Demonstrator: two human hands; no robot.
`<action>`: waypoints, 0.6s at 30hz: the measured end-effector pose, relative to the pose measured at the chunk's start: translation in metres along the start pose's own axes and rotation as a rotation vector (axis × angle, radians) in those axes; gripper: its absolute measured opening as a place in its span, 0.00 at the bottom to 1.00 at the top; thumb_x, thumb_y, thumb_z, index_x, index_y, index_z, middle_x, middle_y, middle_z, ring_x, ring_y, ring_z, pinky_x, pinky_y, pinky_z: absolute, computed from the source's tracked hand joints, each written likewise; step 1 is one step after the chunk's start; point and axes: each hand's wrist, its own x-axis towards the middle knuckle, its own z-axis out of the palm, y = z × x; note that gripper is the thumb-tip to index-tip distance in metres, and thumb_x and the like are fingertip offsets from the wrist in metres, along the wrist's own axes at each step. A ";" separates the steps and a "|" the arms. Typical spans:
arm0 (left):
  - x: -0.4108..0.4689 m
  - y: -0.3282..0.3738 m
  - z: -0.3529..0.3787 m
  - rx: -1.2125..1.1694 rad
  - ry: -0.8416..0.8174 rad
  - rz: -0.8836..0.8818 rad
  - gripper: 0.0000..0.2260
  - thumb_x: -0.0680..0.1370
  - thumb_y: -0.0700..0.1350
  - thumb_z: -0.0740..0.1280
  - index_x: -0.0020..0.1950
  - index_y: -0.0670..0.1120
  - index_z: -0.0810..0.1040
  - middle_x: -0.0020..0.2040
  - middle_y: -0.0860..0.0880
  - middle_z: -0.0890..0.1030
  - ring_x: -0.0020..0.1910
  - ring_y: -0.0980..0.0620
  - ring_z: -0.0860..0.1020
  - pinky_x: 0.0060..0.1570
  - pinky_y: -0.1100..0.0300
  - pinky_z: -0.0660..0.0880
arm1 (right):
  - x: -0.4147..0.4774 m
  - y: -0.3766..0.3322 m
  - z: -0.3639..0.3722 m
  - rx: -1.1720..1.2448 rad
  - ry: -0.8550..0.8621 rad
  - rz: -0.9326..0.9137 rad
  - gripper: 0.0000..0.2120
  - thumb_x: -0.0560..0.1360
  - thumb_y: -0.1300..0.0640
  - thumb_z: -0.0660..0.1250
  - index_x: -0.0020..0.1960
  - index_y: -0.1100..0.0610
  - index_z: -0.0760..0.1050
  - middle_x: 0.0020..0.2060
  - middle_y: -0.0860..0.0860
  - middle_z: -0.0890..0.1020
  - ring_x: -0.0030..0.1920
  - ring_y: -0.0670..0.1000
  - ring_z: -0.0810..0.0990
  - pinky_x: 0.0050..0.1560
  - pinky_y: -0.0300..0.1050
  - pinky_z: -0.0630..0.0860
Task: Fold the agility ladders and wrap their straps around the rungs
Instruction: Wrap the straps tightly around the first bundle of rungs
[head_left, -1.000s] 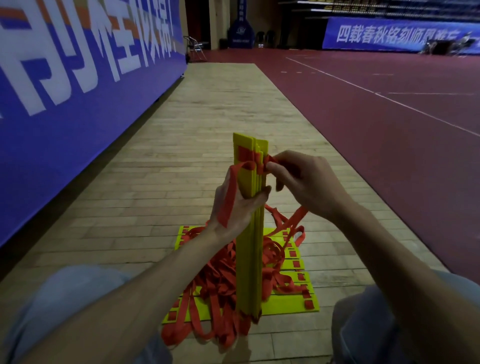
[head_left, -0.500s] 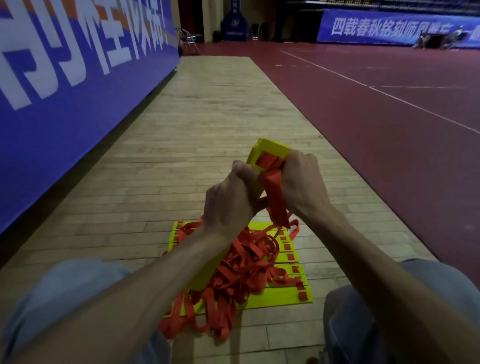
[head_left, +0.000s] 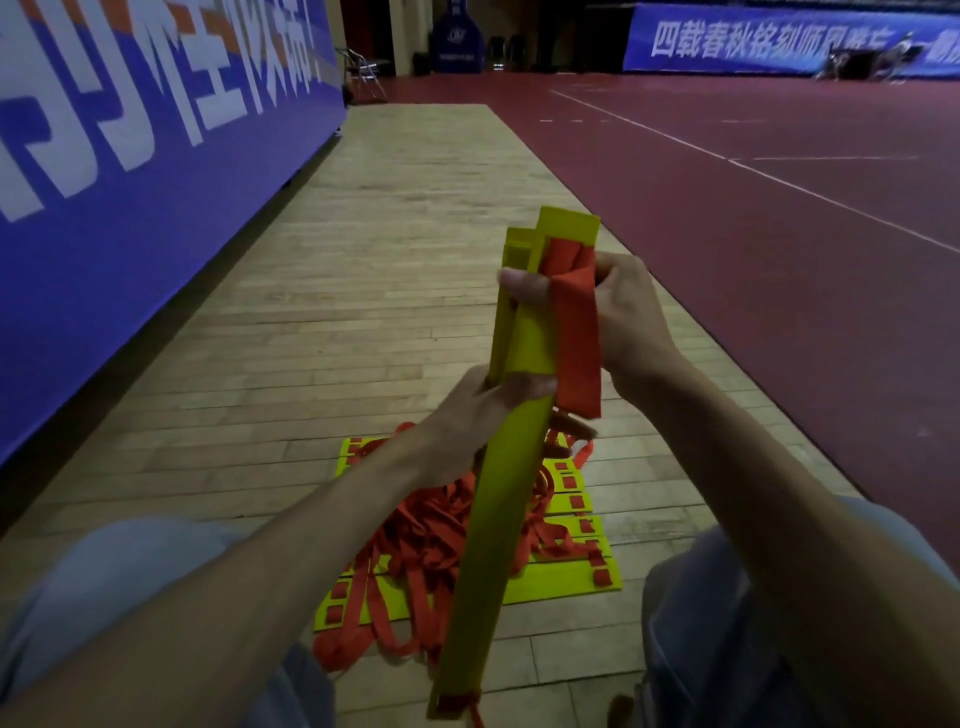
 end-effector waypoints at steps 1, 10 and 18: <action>0.000 0.000 0.000 -0.008 -0.024 0.004 0.13 0.74 0.51 0.70 0.52 0.42 0.81 0.47 0.35 0.82 0.47 0.35 0.82 0.52 0.40 0.78 | 0.001 0.001 -0.001 0.008 -0.026 0.003 0.10 0.66 0.49 0.79 0.36 0.53 0.81 0.32 0.47 0.84 0.35 0.44 0.83 0.38 0.41 0.80; 0.007 0.004 -0.008 0.085 0.267 0.018 0.05 0.79 0.37 0.63 0.43 0.42 0.73 0.34 0.44 0.71 0.29 0.49 0.69 0.35 0.54 0.68 | 0.014 0.021 -0.020 -0.469 -0.289 -0.109 0.09 0.77 0.47 0.67 0.45 0.52 0.78 0.32 0.46 0.81 0.33 0.37 0.80 0.36 0.29 0.71; 0.018 -0.011 -0.015 0.583 0.532 0.138 0.15 0.78 0.40 0.65 0.64 0.45 0.69 0.43 0.51 0.75 0.41 0.49 0.77 0.35 0.62 0.70 | -0.002 0.012 0.001 -0.444 -0.338 -0.008 0.15 0.83 0.55 0.57 0.41 0.55 0.77 0.40 0.52 0.83 0.41 0.46 0.82 0.45 0.41 0.77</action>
